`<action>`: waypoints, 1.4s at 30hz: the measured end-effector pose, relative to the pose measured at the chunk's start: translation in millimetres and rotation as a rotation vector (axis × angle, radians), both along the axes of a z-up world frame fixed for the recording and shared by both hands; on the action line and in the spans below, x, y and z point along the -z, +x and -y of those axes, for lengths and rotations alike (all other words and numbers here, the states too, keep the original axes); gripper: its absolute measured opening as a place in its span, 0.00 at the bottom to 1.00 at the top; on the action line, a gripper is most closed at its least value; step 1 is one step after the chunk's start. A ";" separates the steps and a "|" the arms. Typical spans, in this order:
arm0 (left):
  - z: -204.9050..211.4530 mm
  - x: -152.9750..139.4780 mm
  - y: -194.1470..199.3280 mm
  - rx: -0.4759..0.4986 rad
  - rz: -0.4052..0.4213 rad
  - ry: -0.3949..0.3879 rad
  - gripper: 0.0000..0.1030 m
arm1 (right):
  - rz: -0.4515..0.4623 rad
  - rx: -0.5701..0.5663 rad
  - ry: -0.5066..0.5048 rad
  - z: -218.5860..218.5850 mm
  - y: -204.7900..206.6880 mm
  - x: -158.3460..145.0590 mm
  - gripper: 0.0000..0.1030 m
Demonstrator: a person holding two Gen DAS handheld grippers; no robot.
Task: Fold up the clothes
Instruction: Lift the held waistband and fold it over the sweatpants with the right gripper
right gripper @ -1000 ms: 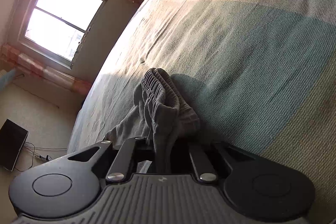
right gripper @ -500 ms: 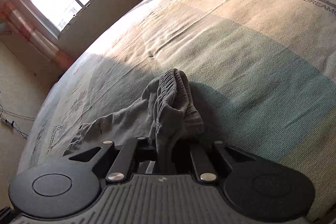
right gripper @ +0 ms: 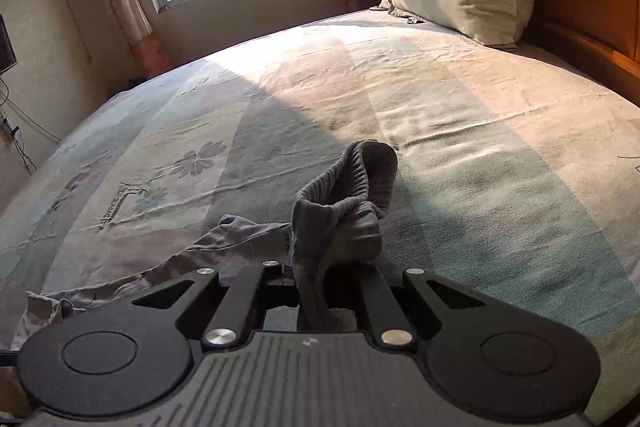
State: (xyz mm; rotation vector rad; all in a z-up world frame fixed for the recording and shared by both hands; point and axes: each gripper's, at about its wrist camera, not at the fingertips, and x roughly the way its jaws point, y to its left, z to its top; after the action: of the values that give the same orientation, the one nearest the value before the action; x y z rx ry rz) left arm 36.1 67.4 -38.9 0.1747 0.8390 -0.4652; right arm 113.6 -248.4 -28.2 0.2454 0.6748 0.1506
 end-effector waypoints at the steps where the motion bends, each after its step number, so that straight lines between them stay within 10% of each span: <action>1: -2.4 0.6 -0.8 0.007 0.000 0.007 0.90 | 0.006 -0.014 -0.002 -7.2 -1.0 -5.0 0.09; 26: -76.2 -7.5 -3.4 0.140 -0.010 0.140 0.90 | 0.043 -0.449 -0.111 -207.0 -9.6 -50.3 0.09; 42: -128.0 -9.7 -4.8 0.012 -0.031 0.199 0.90 | 0.053 -0.526 -0.200 -320.8 -16.4 -30.0 0.09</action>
State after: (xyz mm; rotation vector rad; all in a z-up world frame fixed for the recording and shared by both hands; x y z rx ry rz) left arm 31.2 195.4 -29.2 0.3565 0.9144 -0.3959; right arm 97.2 72.4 1.8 -0.1332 0.6850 0.5868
